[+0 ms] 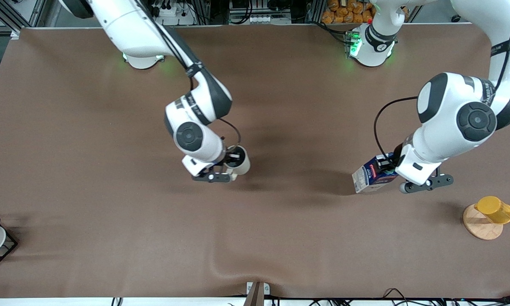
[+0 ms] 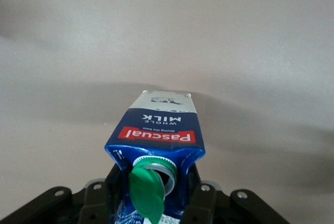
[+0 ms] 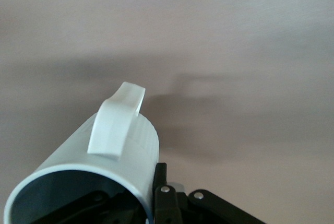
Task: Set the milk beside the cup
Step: 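Carry the mug and carton toward the table middle with both grippers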
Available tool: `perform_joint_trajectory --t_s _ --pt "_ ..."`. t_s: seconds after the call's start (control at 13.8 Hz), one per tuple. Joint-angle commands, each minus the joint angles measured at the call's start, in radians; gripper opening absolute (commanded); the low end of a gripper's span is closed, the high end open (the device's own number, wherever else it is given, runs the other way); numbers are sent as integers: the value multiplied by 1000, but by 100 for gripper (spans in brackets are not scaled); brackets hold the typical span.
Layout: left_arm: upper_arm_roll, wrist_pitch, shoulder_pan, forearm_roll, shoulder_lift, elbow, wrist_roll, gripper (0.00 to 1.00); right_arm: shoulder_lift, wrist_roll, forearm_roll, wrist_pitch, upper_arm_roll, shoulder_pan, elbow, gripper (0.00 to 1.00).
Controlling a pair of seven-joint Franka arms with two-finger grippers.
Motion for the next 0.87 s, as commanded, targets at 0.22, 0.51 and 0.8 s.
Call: perform_joint_trajectory --t_s 0.22,0.51,0.8 --pt "-14 -36 6 -11 -23 -3 -21 50 73 49 2 58 -14 49 62 0" --pt "-23 -36 -2 -13 -22 -3 -34 50 55 62 5 49 -20 43 61 100" --pt "-107 -37 -2 -13 -22 -3 -158 50 -11 73 21 -30 -19 -24 62 100"
